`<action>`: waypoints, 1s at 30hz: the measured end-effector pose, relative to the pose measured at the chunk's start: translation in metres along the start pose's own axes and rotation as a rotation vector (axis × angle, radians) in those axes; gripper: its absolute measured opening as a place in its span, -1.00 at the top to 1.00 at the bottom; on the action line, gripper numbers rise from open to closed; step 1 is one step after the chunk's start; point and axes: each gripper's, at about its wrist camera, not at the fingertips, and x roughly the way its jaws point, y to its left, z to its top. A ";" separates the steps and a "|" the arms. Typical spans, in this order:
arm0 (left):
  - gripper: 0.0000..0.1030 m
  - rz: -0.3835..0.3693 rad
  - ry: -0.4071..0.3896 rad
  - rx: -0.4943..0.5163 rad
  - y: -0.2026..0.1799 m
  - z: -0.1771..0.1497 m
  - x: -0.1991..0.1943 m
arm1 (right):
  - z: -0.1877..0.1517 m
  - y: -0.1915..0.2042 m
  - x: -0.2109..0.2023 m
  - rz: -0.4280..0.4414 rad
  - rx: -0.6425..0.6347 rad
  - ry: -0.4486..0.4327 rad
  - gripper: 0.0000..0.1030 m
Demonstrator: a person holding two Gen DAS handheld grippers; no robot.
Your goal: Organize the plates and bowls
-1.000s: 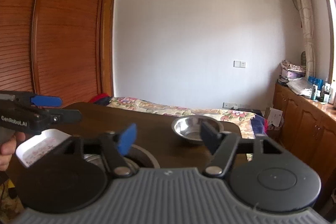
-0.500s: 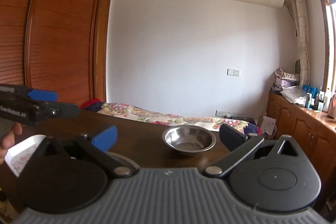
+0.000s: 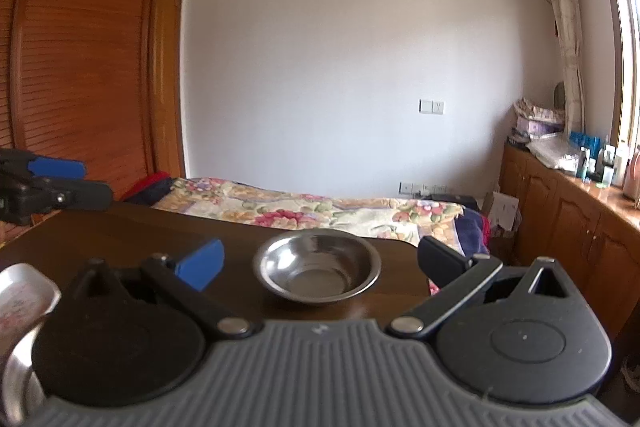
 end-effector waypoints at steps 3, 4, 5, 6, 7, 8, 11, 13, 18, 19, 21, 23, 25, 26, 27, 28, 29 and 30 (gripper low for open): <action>-1.00 0.002 0.015 -0.010 0.004 0.004 0.016 | 0.001 -0.012 0.017 0.007 0.035 0.028 -0.99; -1.00 0.002 0.024 -0.014 0.006 0.005 0.023 | 0.002 -0.016 0.023 0.010 0.040 0.038 -0.97; -1.00 0.003 0.034 -0.015 0.007 0.006 0.029 | 0.001 -0.018 0.030 0.010 0.039 0.051 -0.92; -1.00 0.003 0.043 -0.015 0.008 0.007 0.034 | 0.000 -0.019 0.034 0.008 0.035 0.062 -0.88; -1.00 0.004 0.050 -0.015 0.009 0.007 0.041 | -0.001 -0.022 0.040 0.007 0.032 0.074 -0.79; -1.00 0.005 0.060 -0.013 0.009 0.008 0.047 | -0.002 -0.024 0.046 0.009 0.032 0.086 -0.78; -1.00 -0.001 0.094 -0.004 0.009 0.006 0.066 | -0.004 -0.030 0.060 0.017 0.043 0.112 -0.73; -0.99 -0.009 0.119 0.000 0.008 0.004 0.079 | -0.005 -0.033 0.068 0.022 0.050 0.129 -0.70; -0.92 -0.030 0.163 -0.005 0.004 0.000 0.100 | -0.011 -0.035 0.083 0.049 0.078 0.179 -0.61; -0.92 -0.036 0.170 -0.005 0.004 0.000 0.103 | -0.012 -0.036 0.085 0.053 0.089 0.187 -0.60; -0.91 -0.050 0.198 -0.003 0.001 0.000 0.110 | -0.015 -0.037 0.088 0.065 0.105 0.204 -0.57; -0.84 -0.056 0.228 0.007 -0.001 -0.001 0.117 | -0.016 -0.037 0.090 0.071 0.108 0.215 -0.52; -0.72 -0.059 0.260 0.006 -0.002 -0.001 0.124 | -0.017 -0.035 0.092 0.072 0.105 0.224 -0.50; -0.71 -0.066 0.264 0.000 0.000 0.000 0.126 | -0.017 -0.034 0.092 0.075 0.103 0.230 -0.48; -0.71 -0.070 0.269 0.000 -0.001 0.000 0.128 | -0.017 -0.034 0.093 0.079 0.104 0.235 -0.47; -0.71 -0.074 0.279 0.005 0.000 0.001 0.131 | -0.017 -0.034 0.094 0.082 0.107 0.240 -0.44; -0.71 -0.075 0.287 0.007 0.000 0.001 0.134 | -0.017 -0.035 0.095 0.085 0.111 0.244 -0.43; -0.69 -0.077 0.301 0.010 0.000 0.001 0.138 | -0.017 -0.035 0.094 0.088 0.116 0.247 -0.43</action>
